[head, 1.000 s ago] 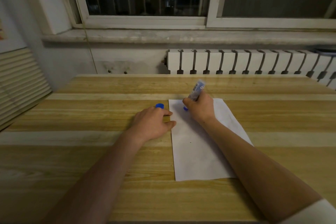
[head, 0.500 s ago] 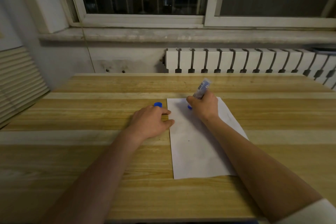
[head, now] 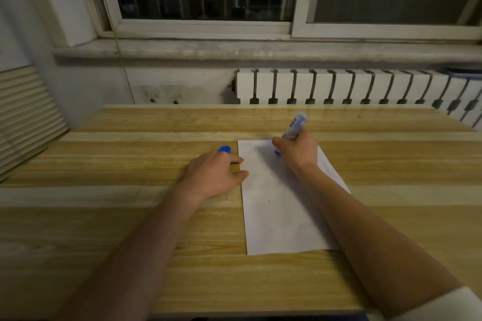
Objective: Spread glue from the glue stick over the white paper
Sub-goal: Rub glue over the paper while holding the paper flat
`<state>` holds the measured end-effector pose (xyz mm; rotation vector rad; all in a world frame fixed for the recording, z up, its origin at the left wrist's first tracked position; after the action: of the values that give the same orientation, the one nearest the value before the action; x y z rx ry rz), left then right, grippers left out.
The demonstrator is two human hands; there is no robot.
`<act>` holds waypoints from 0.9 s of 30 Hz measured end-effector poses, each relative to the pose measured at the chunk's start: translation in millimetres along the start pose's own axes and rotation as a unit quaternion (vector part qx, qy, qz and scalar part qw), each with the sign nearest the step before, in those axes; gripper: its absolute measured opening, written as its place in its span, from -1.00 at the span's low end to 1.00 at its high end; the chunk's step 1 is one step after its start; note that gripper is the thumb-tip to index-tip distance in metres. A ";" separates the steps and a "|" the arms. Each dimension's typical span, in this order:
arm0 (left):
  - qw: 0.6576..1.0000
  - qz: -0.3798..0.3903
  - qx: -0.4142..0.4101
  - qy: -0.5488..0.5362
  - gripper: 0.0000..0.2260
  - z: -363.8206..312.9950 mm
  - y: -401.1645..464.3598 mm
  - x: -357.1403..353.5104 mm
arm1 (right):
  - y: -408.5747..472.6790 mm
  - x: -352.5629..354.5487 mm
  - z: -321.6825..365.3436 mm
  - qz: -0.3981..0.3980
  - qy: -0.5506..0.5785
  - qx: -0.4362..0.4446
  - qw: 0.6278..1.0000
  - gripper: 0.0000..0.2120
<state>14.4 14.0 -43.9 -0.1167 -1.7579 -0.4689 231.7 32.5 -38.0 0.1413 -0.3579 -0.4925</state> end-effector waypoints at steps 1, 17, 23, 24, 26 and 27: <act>1.000 -0.001 -0.002 0.000 -0.57 -0.1 -0.2 0.2 | 0.4 0.6 -0.5 -0.002 0.001 -0.002 1.000 -0.82; 1.000 0.006 -0.006 -0.007 -0.56 0.6 -0.3 -1.1 | 8.2 14.6 -6.4 -0.050 -0.036 -0.012 0.998 -0.78; 1.000 0.010 -0.005 -0.010 -0.56 0.0 0.2 -1.1 | 10.7 19.8 -7.3 -0.068 -0.047 -0.020 0.996 -0.78; 1.000 0.011 -0.004 -0.010 -0.56 -0.1 0.2 -1.2 | 11.0 20.9 -7.5 -0.070 -0.046 -0.022 0.996 -0.78; 1.000 0.012 -0.005 -0.010 -0.56 -0.2 0.0 -1.2 | 12.0 23.4 -8.4 -0.074 -0.043 -0.027 0.996 -0.78; 1.000 0.011 -0.005 -0.008 -0.56 -0.2 -0.3 -1.1 | 12.6 24.4 -8.9 -0.075 -0.042 -0.028 0.996 -0.79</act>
<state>14.7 13.8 -45.0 -0.1483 -1.7687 -0.4616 260.5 32.1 -36.2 0.0925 -0.4169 -0.6570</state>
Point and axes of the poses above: each hand's wrist, its own y-axis towards the middle knuckle, its own x-axis out of the back of the hand, z = x × y, the point moved 3 cm from there along y, towards the middle knuckle, and after that the axes turned 7 degrees about y, right-handed, at the moved point
